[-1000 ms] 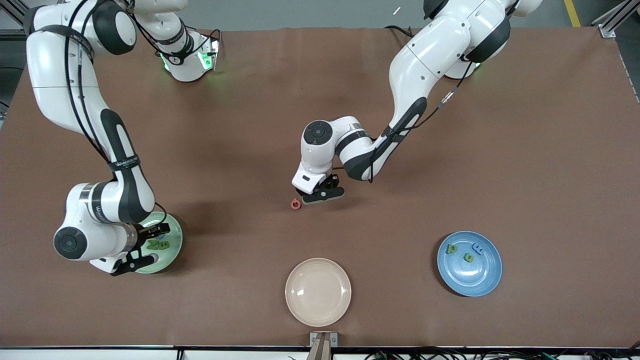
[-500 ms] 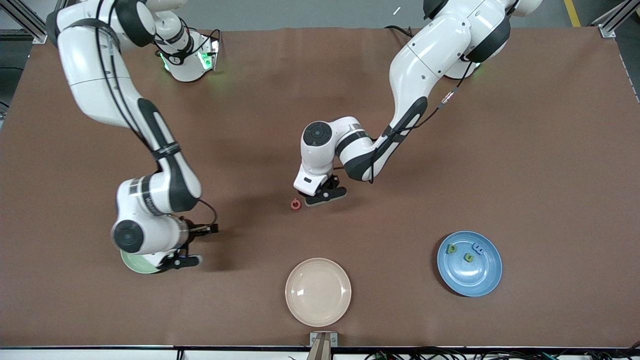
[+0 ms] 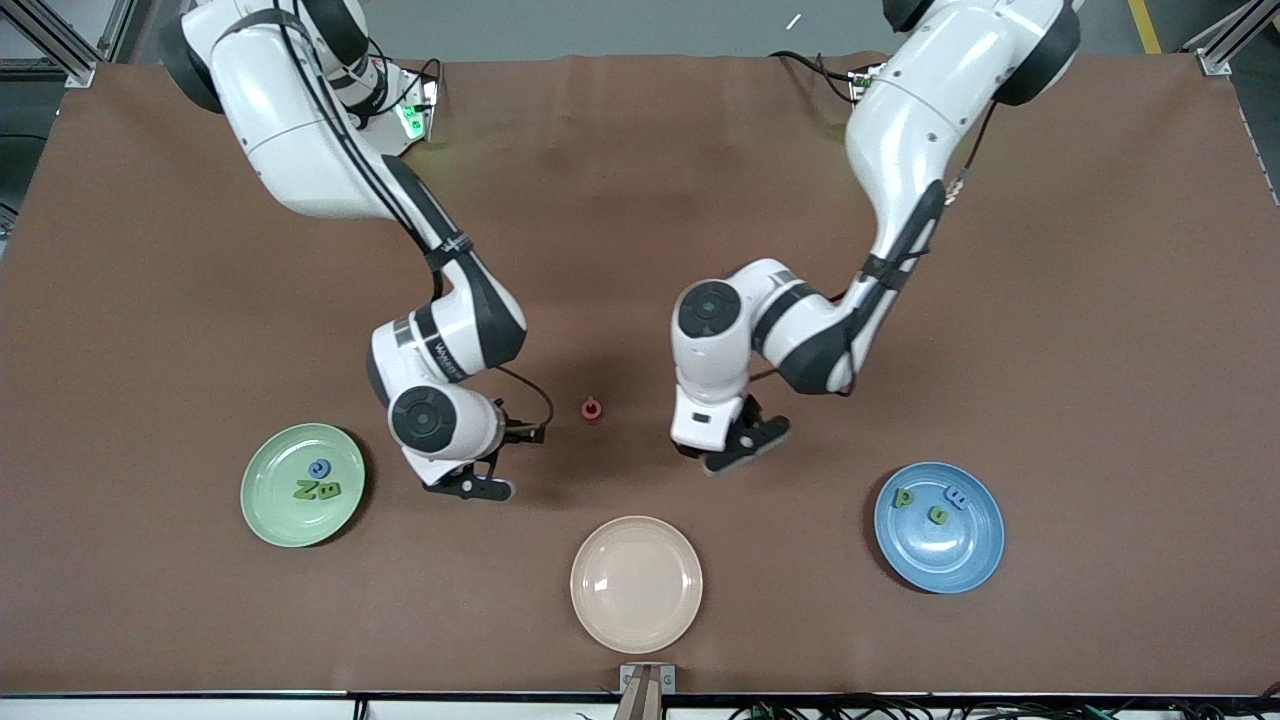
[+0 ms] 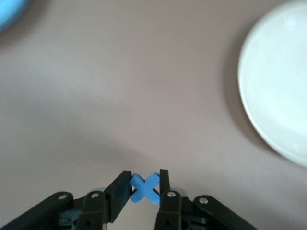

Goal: Sort upper and lower case letters into plates
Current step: 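Drop the x in the blue plate while the right gripper grasps Q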

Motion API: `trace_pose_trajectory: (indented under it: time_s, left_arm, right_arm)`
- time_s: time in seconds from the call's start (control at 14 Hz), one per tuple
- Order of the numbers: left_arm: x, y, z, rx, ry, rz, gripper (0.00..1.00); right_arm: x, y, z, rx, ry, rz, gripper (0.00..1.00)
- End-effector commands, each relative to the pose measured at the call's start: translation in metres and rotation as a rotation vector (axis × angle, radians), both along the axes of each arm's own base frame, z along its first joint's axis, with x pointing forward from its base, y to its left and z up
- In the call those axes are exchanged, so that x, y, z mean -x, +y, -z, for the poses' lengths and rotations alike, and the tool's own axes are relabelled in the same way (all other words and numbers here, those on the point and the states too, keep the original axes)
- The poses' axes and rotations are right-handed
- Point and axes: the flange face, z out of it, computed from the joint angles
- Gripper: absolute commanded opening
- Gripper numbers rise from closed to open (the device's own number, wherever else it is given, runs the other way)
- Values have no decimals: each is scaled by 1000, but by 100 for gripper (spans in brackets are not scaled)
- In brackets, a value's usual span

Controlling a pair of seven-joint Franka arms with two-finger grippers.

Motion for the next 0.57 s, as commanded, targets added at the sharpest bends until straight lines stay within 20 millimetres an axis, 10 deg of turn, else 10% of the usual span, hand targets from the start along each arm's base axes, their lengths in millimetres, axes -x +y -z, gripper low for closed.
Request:
trace_pose_trajectory:
  time_s: [0.0,0.5]
  left_arm:
    - [-18,42,-27,-39,-2,41,1]
    - [-80,191,-16,-126,83,183,3]
  right_arm:
    - [26,45,1,1,-32,104,89]
    - [66,95,28,-20,-102,187,88]
